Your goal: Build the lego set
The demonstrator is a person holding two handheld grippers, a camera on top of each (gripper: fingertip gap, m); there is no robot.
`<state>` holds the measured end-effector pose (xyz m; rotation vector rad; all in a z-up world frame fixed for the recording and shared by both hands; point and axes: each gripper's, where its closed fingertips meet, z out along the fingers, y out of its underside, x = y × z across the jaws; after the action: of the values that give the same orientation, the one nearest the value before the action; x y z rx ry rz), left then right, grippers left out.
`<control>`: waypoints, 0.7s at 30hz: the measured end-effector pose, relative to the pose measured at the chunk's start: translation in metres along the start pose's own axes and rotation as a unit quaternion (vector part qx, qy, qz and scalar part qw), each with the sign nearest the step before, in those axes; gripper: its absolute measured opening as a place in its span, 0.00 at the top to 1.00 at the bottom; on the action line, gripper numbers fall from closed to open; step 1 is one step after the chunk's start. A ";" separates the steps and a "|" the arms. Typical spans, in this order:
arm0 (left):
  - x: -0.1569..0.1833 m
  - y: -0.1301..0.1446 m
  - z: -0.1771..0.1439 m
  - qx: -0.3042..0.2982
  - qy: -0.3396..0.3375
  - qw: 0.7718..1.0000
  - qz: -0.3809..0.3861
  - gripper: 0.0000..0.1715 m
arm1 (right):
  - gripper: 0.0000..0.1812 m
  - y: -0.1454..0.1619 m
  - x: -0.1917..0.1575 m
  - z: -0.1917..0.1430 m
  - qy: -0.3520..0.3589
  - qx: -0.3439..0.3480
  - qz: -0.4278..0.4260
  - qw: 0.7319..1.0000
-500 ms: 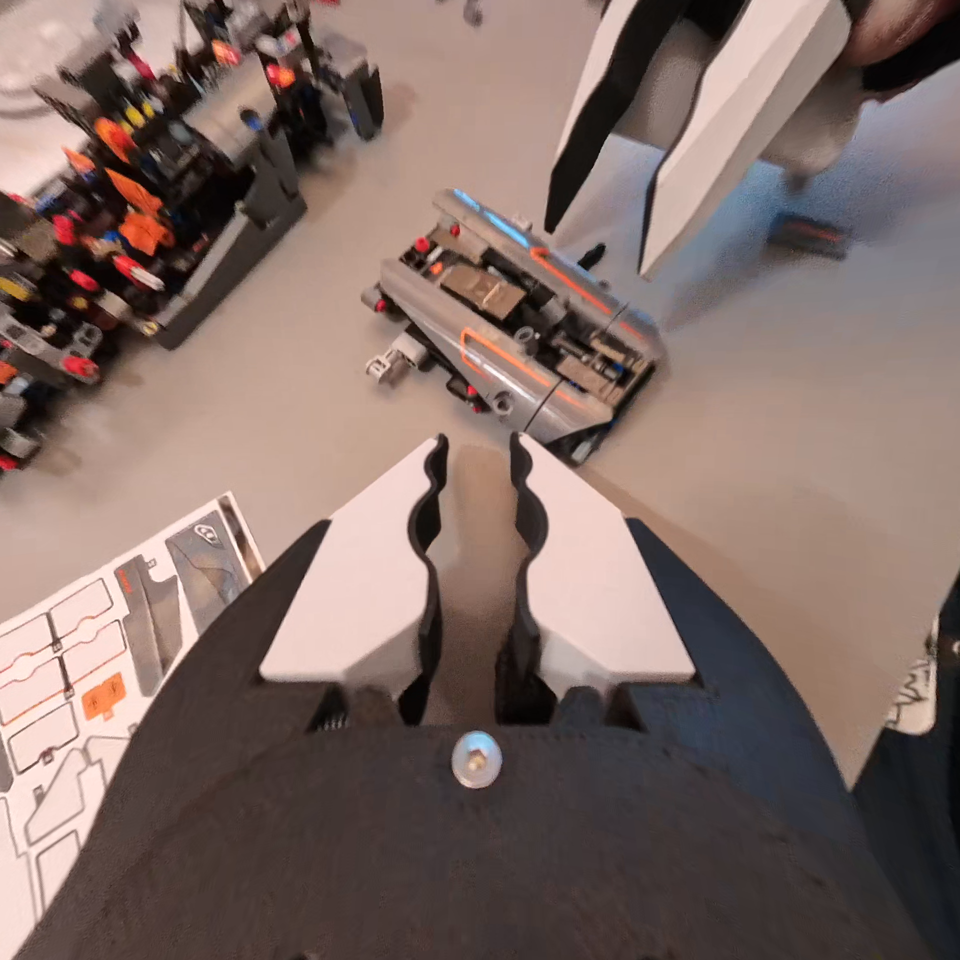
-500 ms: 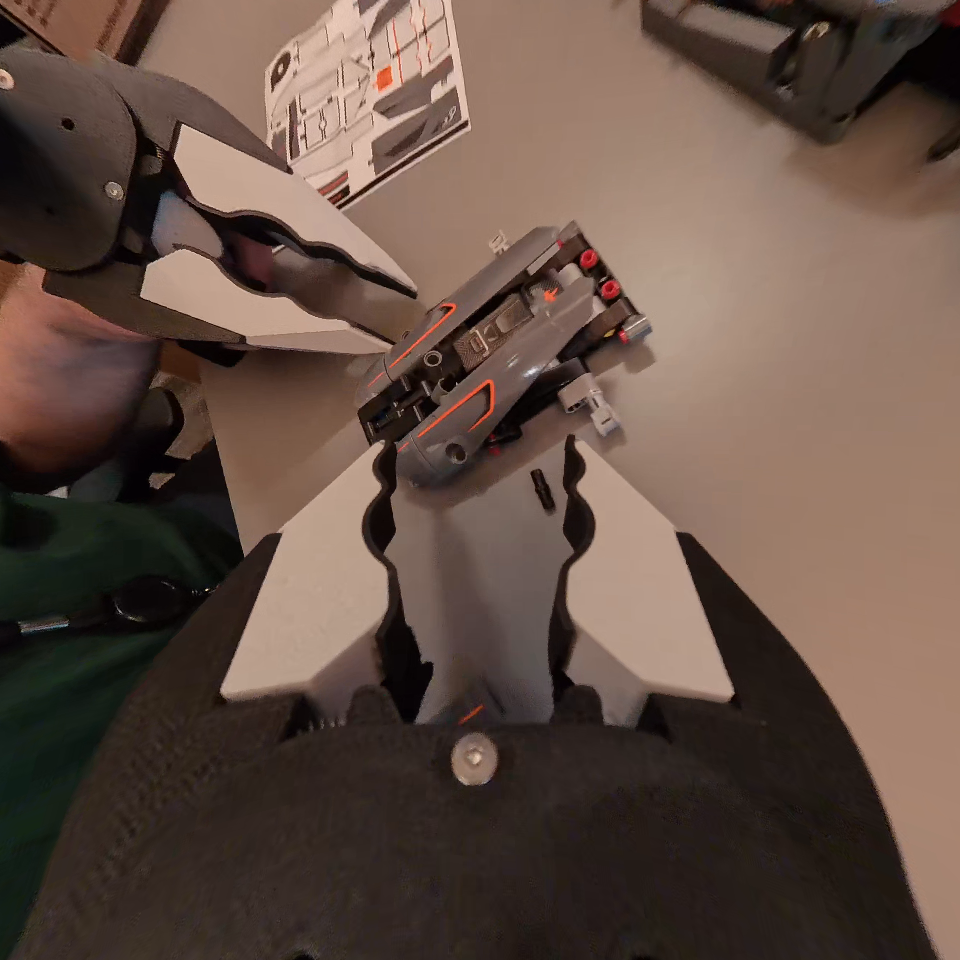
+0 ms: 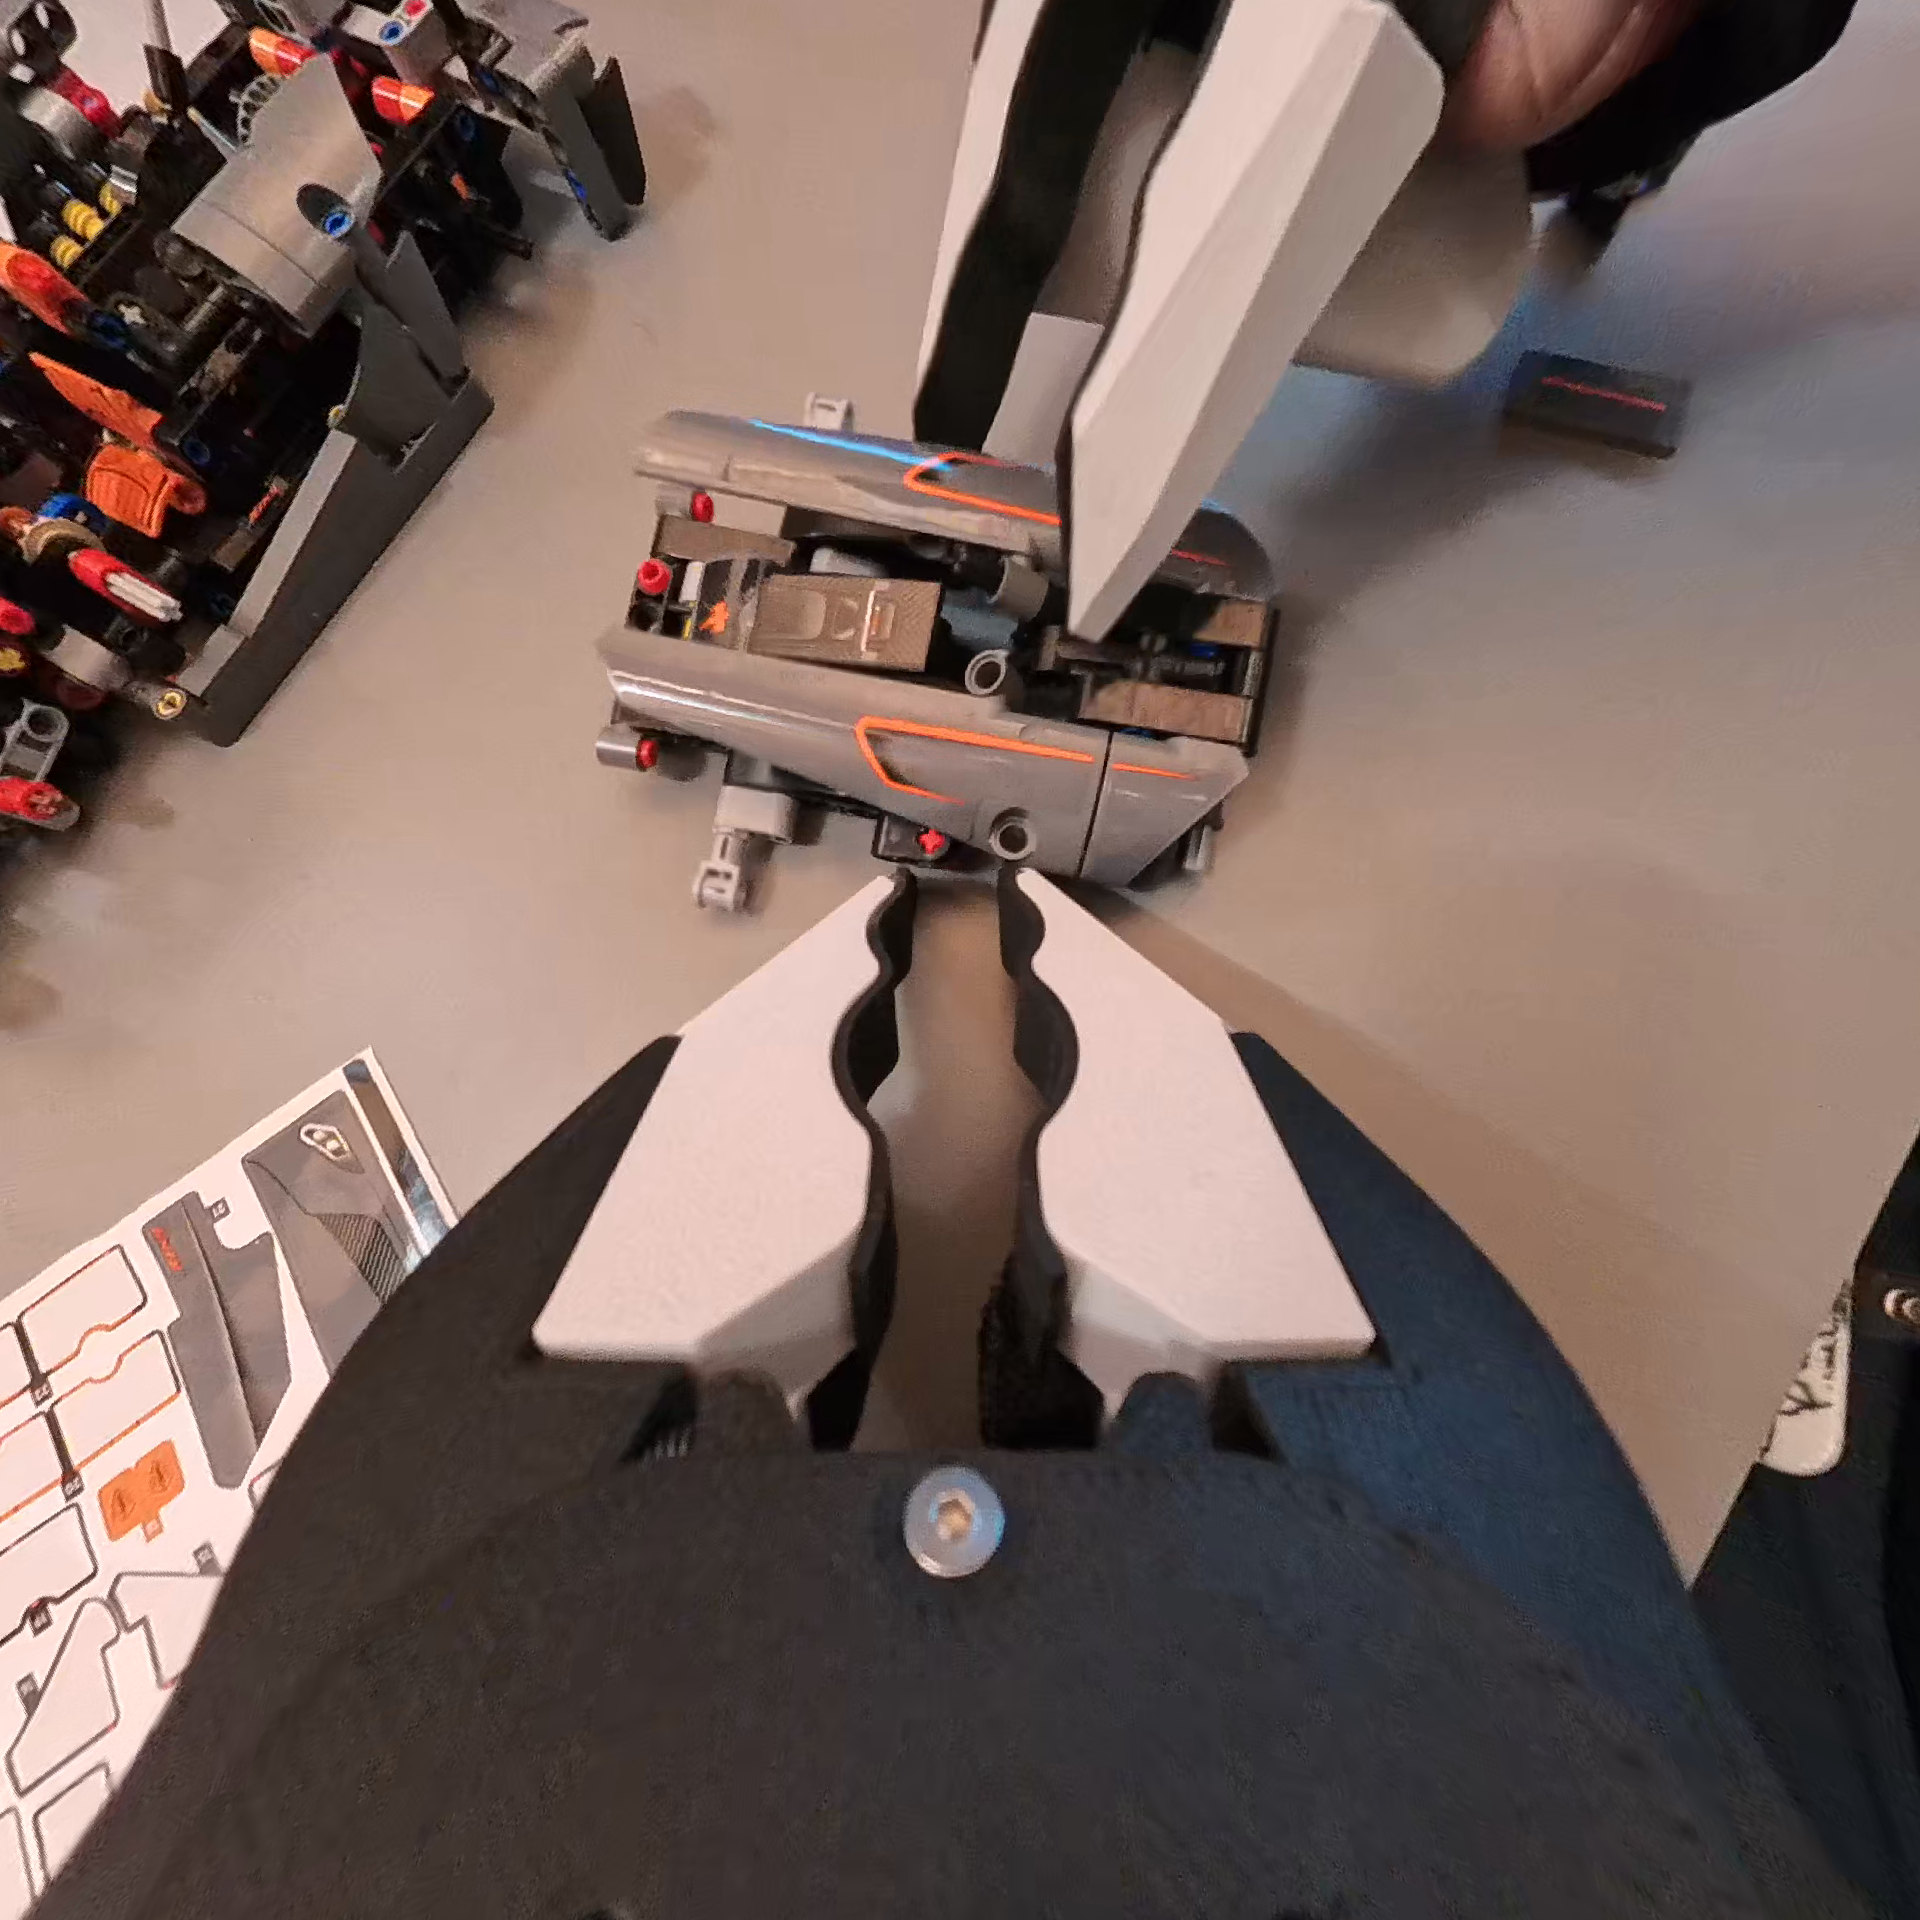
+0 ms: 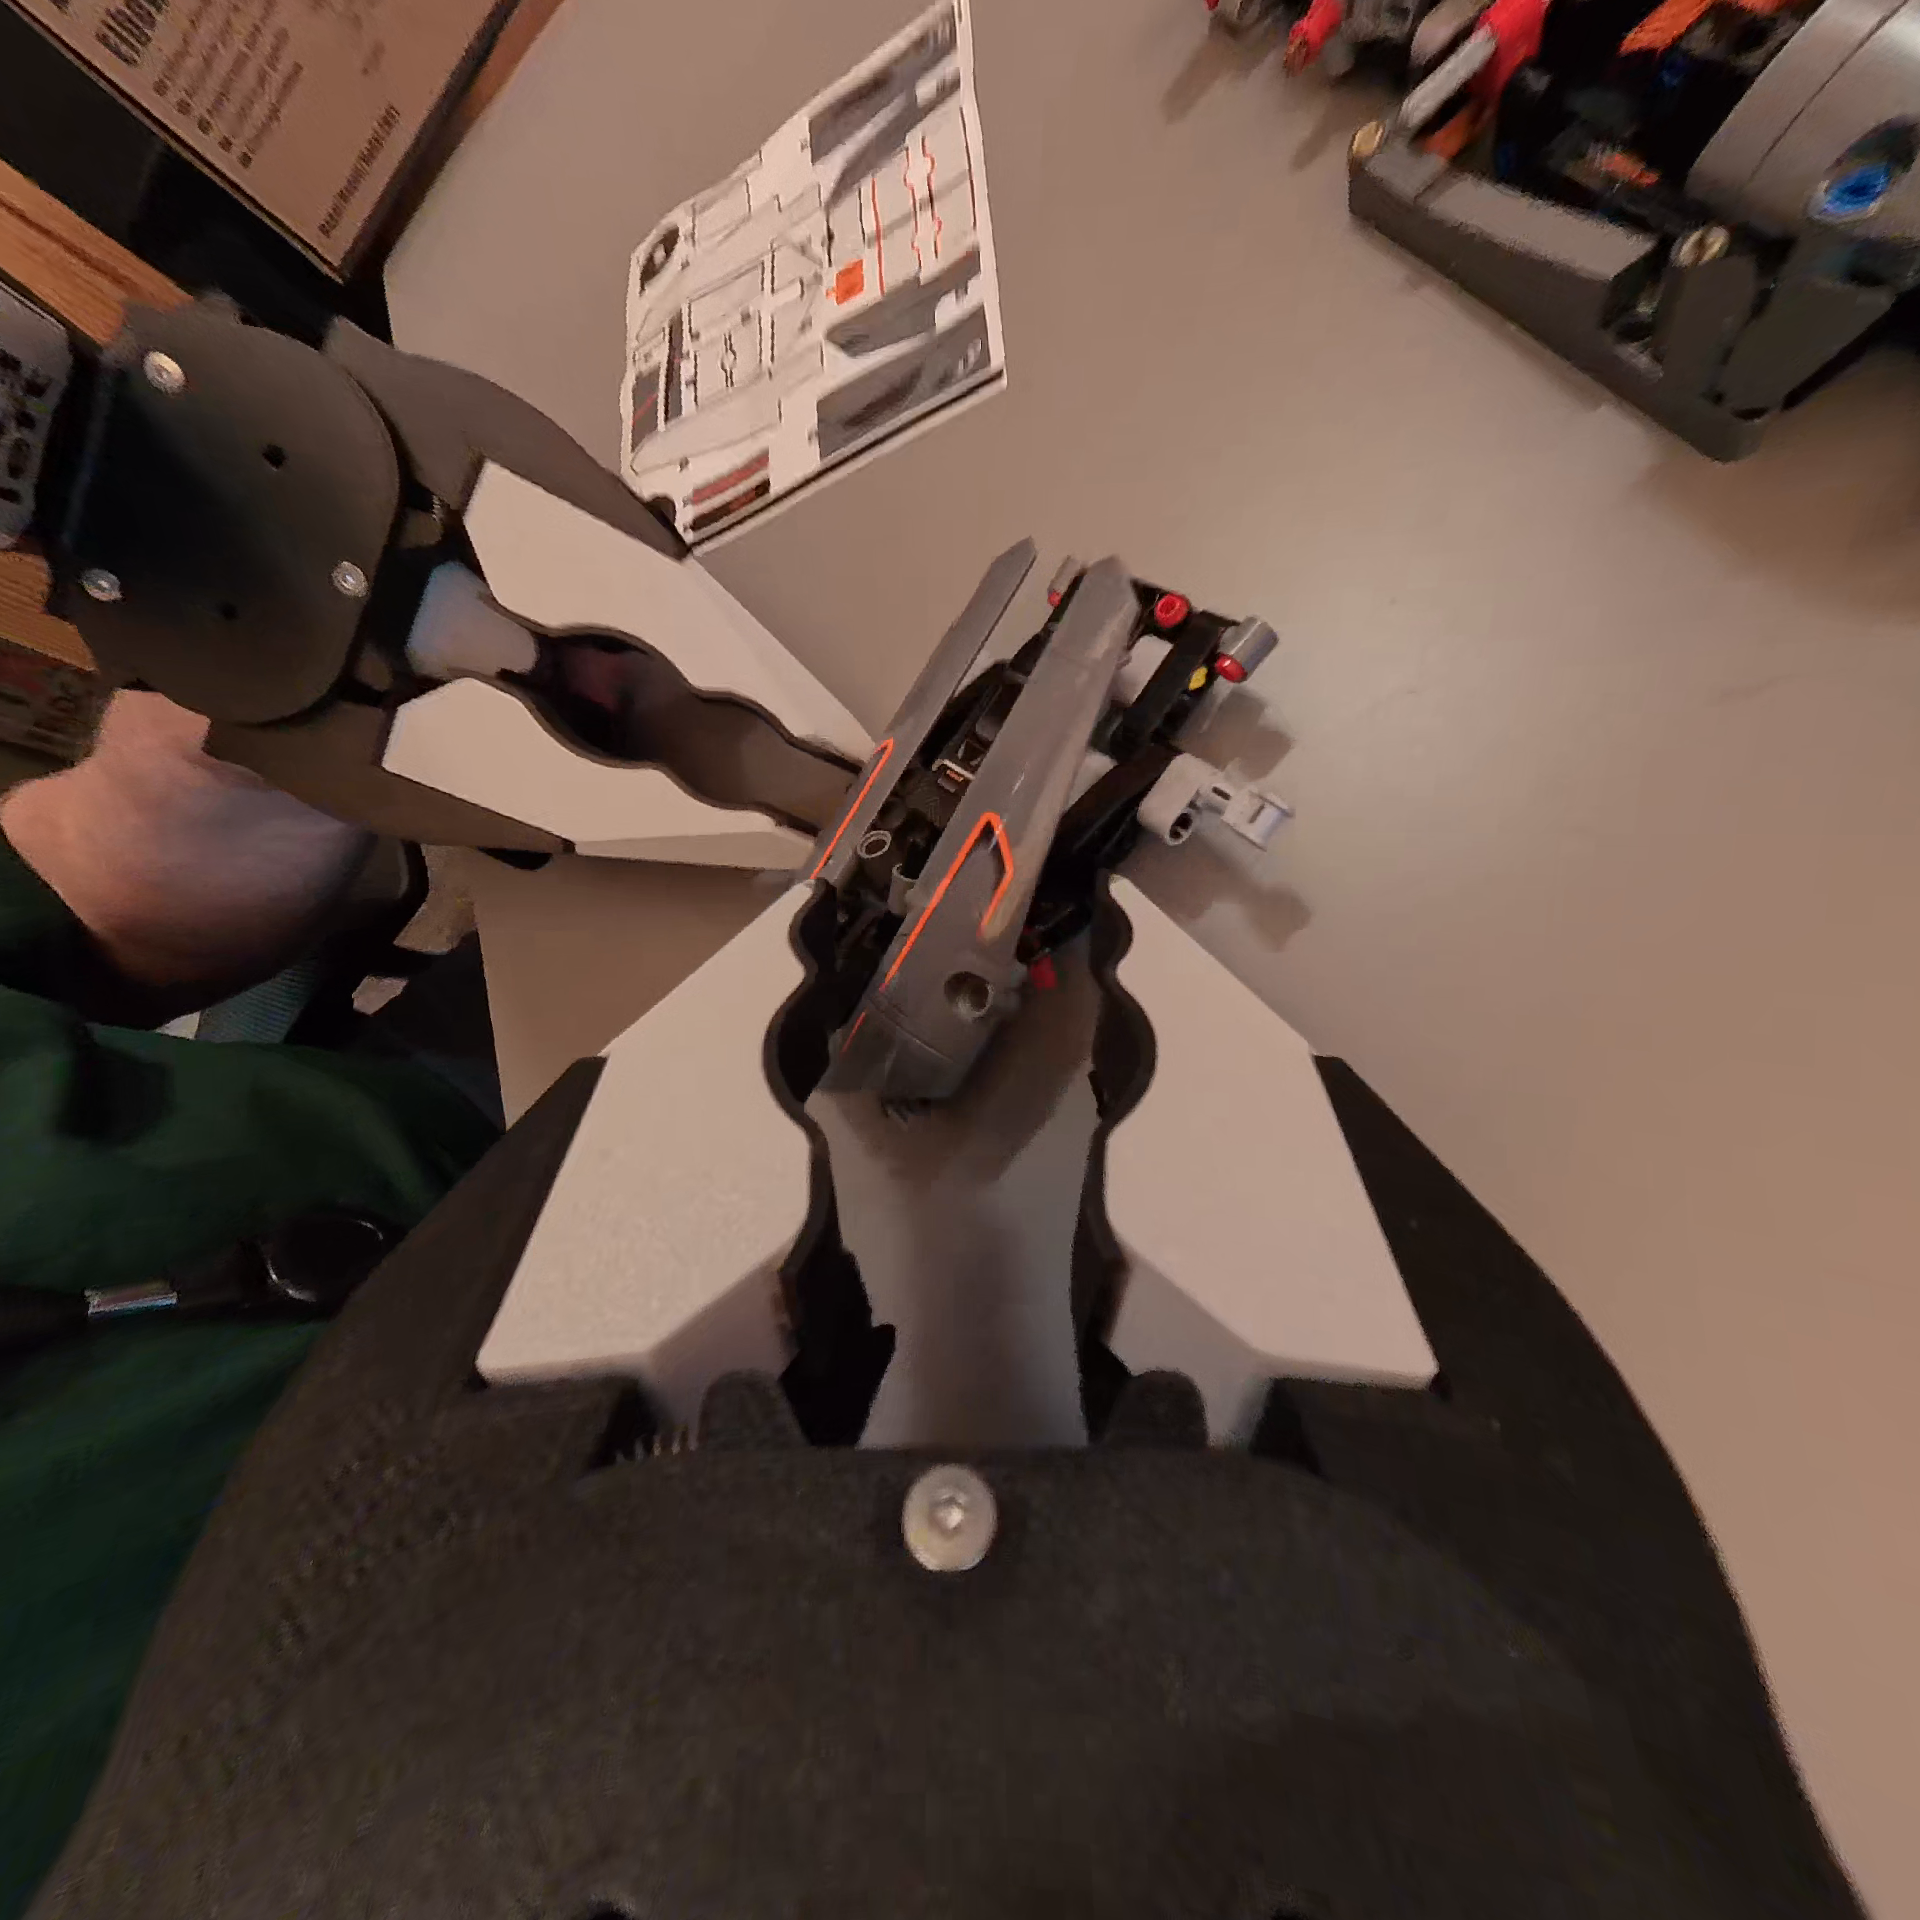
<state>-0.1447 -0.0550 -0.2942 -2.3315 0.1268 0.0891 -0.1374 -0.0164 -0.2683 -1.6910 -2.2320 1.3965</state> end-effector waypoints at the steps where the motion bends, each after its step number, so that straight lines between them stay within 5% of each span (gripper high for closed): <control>1: 0.000 0.000 0.000 0.000 0.001 1.000 0.000 0.92 | 0.76 -0.004 -0.001 -0.002 0.000 0.012 -0.003 1.000; 11: 0.002 -0.004 0.004 -0.002 -0.002 1.000 0.003 0.94 | 0.86 -0.022 -0.007 -0.013 0.017 0.033 -0.055 0.998; 21: -0.004 -0.011 0.010 0.003 -0.013 1.000 -0.005 0.88 | 0.90 -0.037 -0.018 -0.017 0.143 0.007 -0.256 0.956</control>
<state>-0.1472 -0.0400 -0.2929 -2.3245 0.1013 0.1139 -0.1497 -0.0209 -0.2258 -1.0961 -2.2509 0.9711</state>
